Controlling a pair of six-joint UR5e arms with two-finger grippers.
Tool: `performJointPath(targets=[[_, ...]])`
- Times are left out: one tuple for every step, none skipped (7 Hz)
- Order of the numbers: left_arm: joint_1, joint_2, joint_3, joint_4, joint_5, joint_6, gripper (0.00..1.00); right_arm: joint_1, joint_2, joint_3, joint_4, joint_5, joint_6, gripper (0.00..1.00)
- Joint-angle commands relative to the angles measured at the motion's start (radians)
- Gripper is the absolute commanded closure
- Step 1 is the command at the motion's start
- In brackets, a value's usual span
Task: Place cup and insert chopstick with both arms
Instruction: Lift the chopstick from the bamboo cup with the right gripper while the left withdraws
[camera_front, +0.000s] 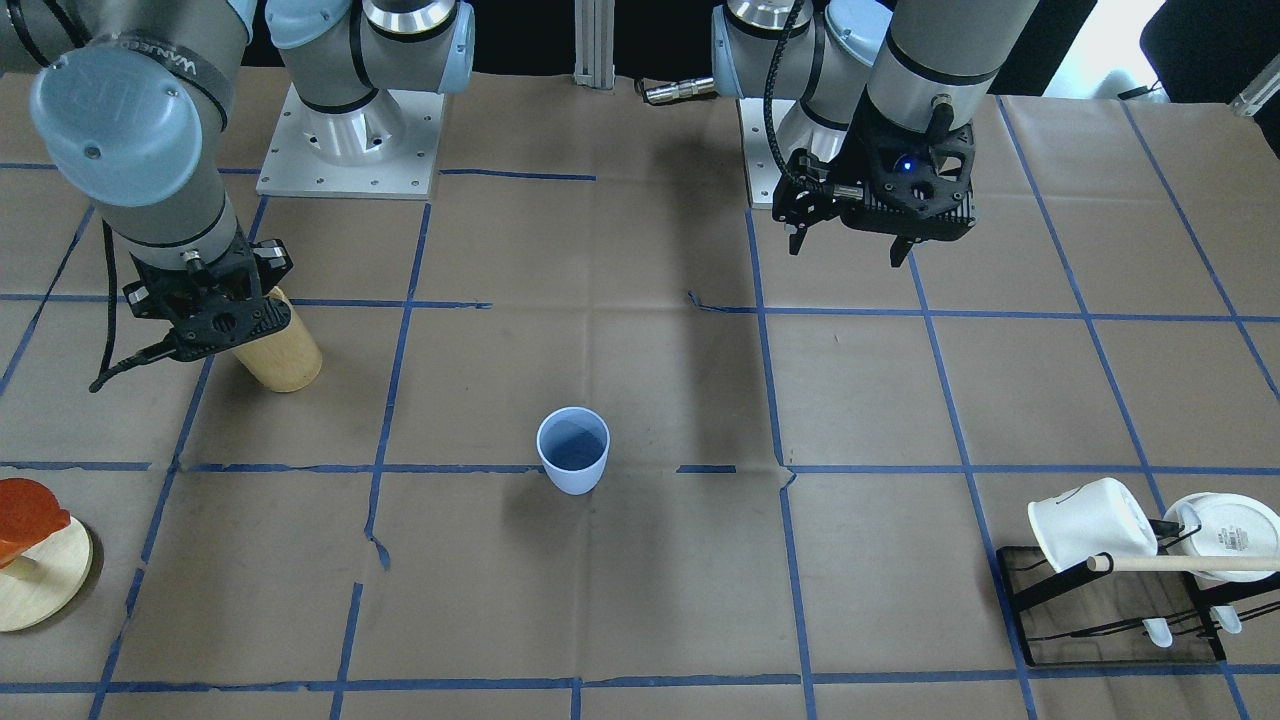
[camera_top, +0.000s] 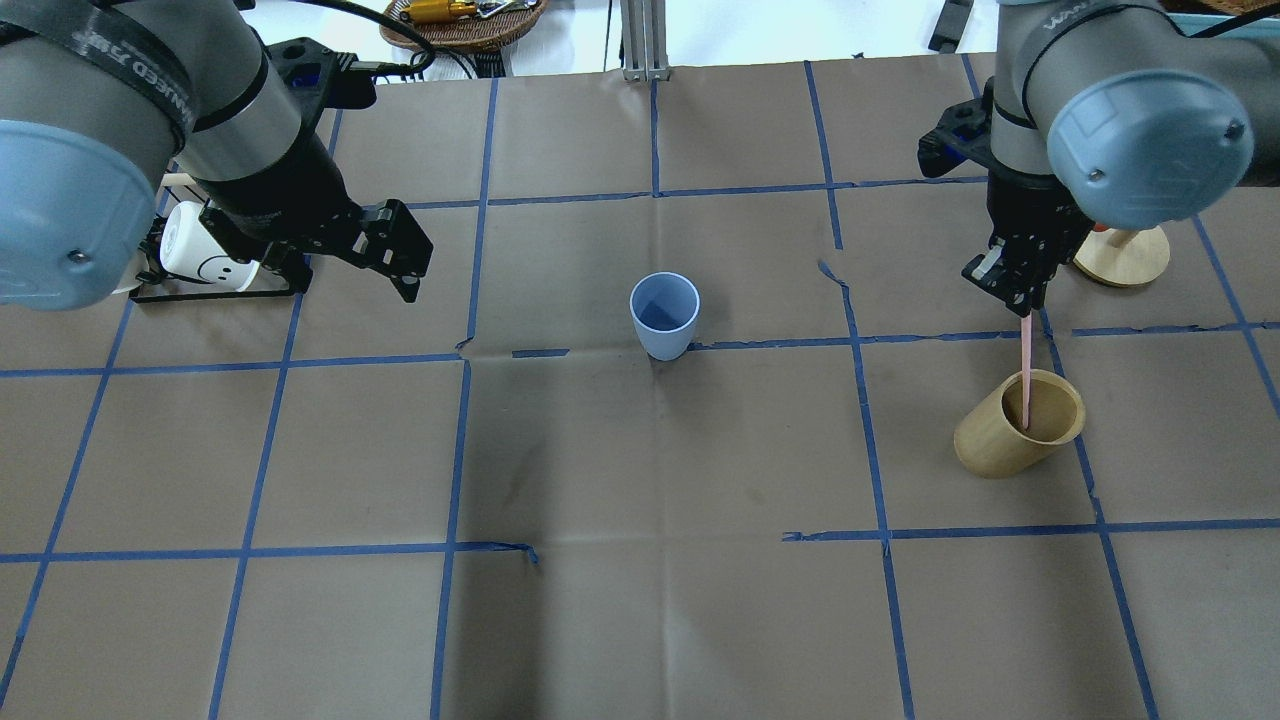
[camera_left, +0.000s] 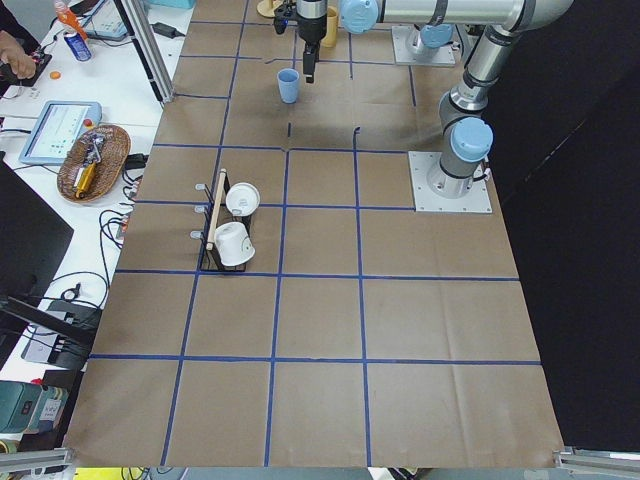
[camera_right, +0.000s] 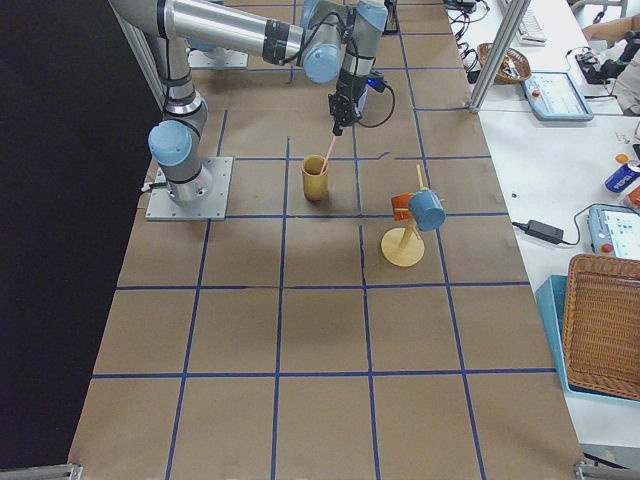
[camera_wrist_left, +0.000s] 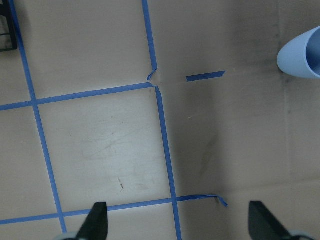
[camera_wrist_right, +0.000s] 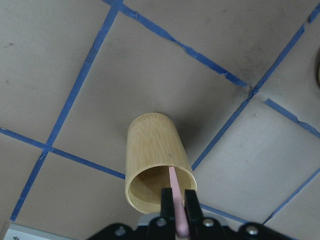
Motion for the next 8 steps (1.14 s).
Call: performJointPath(targets=[[0.001, -0.001, 0.001, -0.023, 0.006, -0.045, 0.00, 0.000, -0.020, -0.061, 0.036, 0.008, 0.002, 0.94], [0.001, -0.001, 0.001, -0.023, 0.006, -0.045, 0.00, 0.000, -0.031, -0.103, 0.070, 0.015, 0.018, 0.94], [0.001, -0.001, 0.001, -0.023, 0.006, -0.045, 0.00, 0.000, -0.046, -0.141, 0.102, 0.059, 0.028, 0.95], [0.001, -0.001, 0.001, -0.023, 0.006, -0.045, 0.00, 0.000, -0.074, -0.181, 0.137, 0.095, 0.061, 0.95], [0.001, 0.001, 0.001, -0.023, 0.006, -0.045, 0.00, 0.000, -0.101, -0.221, 0.148, 0.150, 0.072, 0.95], [0.001, 0.001, 0.001, -0.023, 0.007, -0.045, 0.00, 0.005, -0.120, -0.244, 0.148, 0.220, 0.086, 0.95], [0.001, 0.001, 0.001, -0.023, 0.007, -0.045, 0.00, 0.006, -0.131, -0.255, 0.133, 0.291, 0.086, 0.96], [0.001, 0.001, 0.001, -0.023, 0.007, -0.045, 0.00, 0.018, -0.131, -0.267, 0.106, 0.366, 0.116, 0.96]])
